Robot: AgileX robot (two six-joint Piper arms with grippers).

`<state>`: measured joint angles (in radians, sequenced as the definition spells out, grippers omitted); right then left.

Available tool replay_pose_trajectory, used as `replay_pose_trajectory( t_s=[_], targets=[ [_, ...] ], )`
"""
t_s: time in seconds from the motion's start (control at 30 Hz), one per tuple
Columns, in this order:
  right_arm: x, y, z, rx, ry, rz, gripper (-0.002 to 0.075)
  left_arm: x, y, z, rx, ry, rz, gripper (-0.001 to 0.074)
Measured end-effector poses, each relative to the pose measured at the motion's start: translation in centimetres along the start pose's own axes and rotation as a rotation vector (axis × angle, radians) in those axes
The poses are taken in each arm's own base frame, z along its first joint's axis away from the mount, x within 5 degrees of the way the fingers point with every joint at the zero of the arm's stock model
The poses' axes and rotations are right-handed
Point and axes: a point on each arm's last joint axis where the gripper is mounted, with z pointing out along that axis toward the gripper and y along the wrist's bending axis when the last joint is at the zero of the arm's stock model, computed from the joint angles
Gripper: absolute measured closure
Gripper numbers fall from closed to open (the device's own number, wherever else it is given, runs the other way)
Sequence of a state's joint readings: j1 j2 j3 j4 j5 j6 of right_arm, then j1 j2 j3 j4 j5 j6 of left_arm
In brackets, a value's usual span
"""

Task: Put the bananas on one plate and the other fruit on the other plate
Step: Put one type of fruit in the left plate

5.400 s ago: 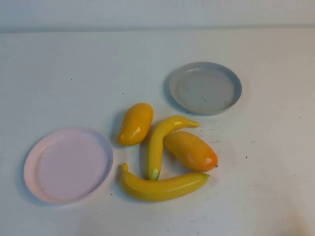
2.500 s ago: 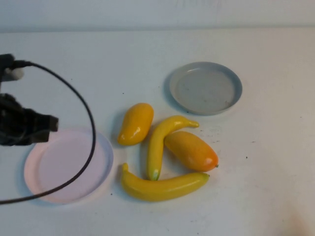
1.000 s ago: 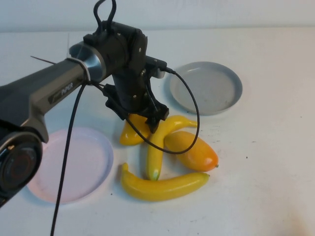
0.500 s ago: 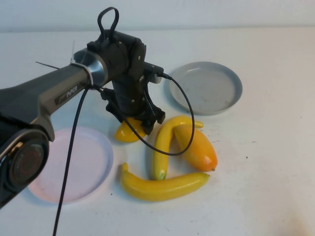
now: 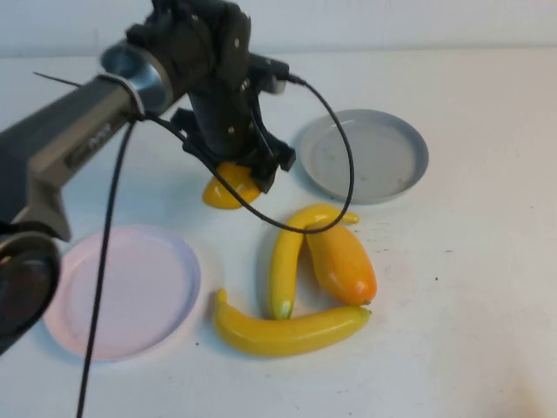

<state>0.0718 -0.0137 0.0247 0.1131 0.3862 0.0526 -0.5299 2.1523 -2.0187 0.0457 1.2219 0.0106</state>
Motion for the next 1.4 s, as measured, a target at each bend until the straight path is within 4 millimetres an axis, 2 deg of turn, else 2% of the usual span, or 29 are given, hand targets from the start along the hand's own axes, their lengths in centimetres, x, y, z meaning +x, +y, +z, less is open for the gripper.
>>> replay_pose_trajectory(
  t_s=[0.13, 0.3, 0.43, 0.57, 0.67, 0.83, 1.0, 1.2, 1.4],
  targets=[
    [0.0, 0.0, 0.0, 0.0, 0.0, 0.0, 0.0741, 1.5, 0.2, -4.0, -0.009, -0.04, -0.001, 0.0208],
    [0.0, 0.0, 0.0, 0.0, 0.0, 0.0, 0.0742, 5.4, 0.8, -8.1, -0.059, -0.04, -0.017, 0.0208],
    [0.0, 0.0, 0.0, -0.001, 0.0, 0.002, 0.0741, 8.8, 1.4, -9.1, -0.1, 0.005, -0.051, 0.0208],
    [0.0, 0.0, 0.0, -0.001, 0.0, 0.002, 0.0741, 11.7, 2.8, -7.4, -0.12, 0.108, -0.104, 0.0208],
    [0.0, 0.0, 0.0, -0.001, 0.0, 0.002, 0.0741, 14.0, 4.2, -4.9, -0.13, 0.22, -0.146, 0.0208],
    [0.0, 0.0, 0.0, -0.001, 0.0, 0.004, 0.0741, 16.3, 5.9, -2.4, -0.135, 0.27, -0.205, 0.0208],
    [0.0, 0.0, 0.0, -0.001, 0.0, 0.004, 0.0741, 16.3, 6.9, -1.7, -0.129, 0.219, -0.226, 0.0208],
    [0.0, 0.0, 0.0, -0.001, 0.0, 0.004, 0.0741, 16.2, 7.2, 0.3, -0.109, 0.243, -0.229, 0.0208],
    [0.0, 0.0, 0.0, -0.001, 0.0, 0.004, 0.0741, 16.2, 7.2, 0.9, -0.1, 0.263, -0.23, 0.0152]
  ],
)
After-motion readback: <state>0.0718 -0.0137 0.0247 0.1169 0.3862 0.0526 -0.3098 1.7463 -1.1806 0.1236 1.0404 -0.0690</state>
